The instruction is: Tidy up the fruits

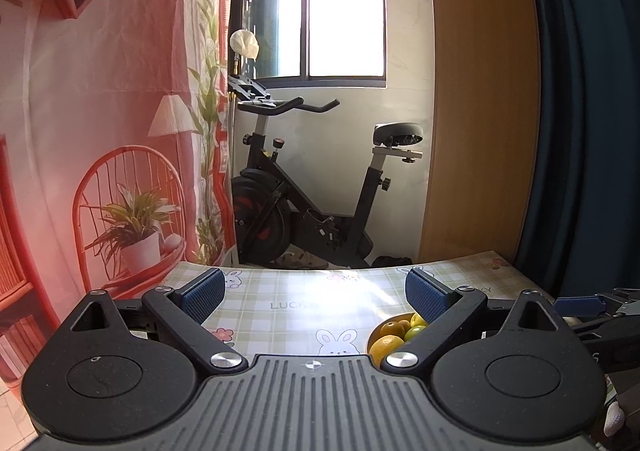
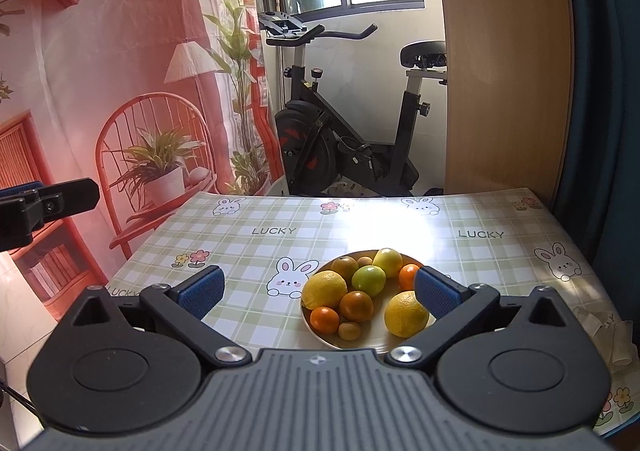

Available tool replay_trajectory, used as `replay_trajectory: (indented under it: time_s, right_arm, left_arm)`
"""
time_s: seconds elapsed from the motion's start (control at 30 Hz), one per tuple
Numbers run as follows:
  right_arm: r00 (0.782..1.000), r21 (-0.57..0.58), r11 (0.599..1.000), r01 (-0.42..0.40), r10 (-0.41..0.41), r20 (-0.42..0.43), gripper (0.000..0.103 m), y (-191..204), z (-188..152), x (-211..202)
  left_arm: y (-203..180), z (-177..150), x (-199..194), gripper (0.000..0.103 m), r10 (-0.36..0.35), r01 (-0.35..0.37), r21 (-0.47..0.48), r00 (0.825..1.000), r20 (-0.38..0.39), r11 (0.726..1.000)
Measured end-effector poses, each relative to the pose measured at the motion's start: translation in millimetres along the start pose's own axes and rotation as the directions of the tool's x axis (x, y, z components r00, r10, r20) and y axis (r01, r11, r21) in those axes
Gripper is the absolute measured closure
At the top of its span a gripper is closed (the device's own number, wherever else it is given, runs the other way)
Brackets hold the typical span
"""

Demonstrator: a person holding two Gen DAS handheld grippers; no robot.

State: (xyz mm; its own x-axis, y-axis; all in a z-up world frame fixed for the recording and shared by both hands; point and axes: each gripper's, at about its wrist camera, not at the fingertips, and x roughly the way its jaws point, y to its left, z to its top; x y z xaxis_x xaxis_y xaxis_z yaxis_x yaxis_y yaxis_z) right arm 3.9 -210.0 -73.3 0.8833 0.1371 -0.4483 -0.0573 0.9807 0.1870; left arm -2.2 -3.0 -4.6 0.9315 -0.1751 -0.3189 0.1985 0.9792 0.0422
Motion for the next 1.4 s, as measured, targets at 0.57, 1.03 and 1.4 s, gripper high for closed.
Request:
replay_trajectory:
  time_s: [0.57, 1.03, 1.4]
  right_arm:
    - [1.000, -0.009, 1.000, 0.001, -0.001, 0.020, 0.000, -1, 5, -9]
    - [1.000, -0.012, 1.000, 0.004, -0.004, 0.021, 0.000, -2, 7, -10]
    - [1.000, -0.018, 1.000, 0.011, -0.011, 0.026, 0.000, -3, 9, -12]
  left_arm:
    - [3, 1, -1, 0.005, -0.009, 0.009, -0.009, 1.000, -0.006, 1.000]
    - [7, 2, 0, 0.004, -0.025, 0.024, -0.017, 1.000, -0.012, 1.000]
    - [11, 1, 0, 0.004, -0.036, 0.036, -0.026, 0.999, -0.015, 0.999]
